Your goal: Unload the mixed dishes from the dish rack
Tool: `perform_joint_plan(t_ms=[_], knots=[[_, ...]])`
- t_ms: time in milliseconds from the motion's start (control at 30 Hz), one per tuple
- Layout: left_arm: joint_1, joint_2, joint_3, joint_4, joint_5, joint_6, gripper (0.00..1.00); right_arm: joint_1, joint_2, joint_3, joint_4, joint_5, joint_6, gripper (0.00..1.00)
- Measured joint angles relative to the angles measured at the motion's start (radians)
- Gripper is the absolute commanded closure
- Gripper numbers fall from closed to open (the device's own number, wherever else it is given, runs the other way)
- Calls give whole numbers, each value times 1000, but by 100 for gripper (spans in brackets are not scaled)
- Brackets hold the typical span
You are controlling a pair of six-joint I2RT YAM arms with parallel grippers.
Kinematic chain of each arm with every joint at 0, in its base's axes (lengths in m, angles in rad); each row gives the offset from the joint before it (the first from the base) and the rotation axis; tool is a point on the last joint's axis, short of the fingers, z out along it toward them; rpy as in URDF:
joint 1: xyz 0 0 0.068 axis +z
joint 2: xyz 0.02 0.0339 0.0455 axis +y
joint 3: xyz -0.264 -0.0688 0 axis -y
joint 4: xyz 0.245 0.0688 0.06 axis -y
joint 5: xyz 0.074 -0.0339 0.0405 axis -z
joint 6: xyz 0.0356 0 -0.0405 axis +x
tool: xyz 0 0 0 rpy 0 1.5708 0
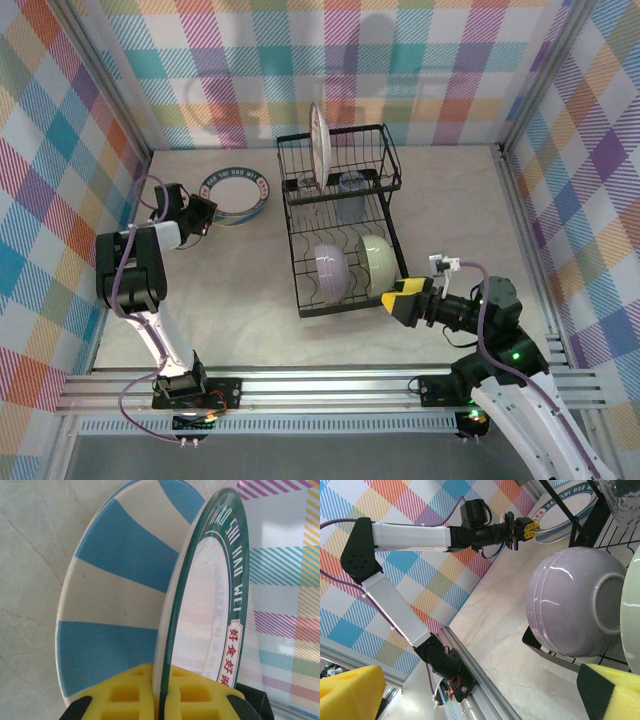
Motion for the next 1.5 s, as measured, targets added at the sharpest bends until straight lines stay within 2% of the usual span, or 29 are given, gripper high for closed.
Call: perform_joint_plan(t_ms=[133,333,700,867,1033,1133,1500], knots=[[1,5,5,-3,0,0,95,0,-3,0,-3,0,3,1],[10,5,5,-6,1,6,83,0,-8,0,-6,0,10,1],[19,5,36,-12,8,32,40,0,-15,0,-6,2,11,1],[19,5,66,-71,0,69,25,0,-19,0,-7,4,18,1],[19,5,103,-151,-22,105,15,0,-31,0,-10,6,23,1],[19,5,120,-189,-30,128,2,0,-42,0,-21,13,26,1],[19,-8,178,-341,-69,182,0,0,-56,0,-61,43,26,1]])
